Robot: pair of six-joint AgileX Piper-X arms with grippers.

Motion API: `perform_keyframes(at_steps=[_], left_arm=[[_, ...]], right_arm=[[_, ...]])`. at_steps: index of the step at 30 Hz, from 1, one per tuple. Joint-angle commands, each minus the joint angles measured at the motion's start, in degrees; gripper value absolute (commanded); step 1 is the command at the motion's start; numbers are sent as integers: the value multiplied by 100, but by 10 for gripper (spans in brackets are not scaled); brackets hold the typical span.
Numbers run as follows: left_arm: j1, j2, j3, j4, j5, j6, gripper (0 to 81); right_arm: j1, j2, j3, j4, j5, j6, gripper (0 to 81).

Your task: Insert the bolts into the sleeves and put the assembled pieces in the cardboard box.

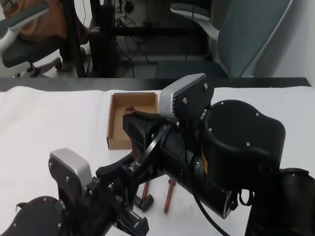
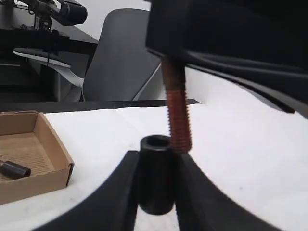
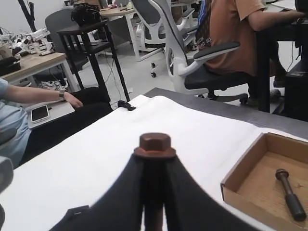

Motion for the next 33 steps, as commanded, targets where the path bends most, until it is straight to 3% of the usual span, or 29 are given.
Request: perform_keyframes(at_steps=[1, 15, 33], left_arm=[[10, 10, -69, -197, 43, -8, 18], [10, 10, -69, -375, 344, -263, 18], [21, 10, -69, -440, -9, 171, 18]], right_arm=[[-4, -76, 16, -115, 78, -263, 6], [-4, 209, 42, -576, 75, -371, 6], [-4, 147, 115, -534, 75, -455, 6]])
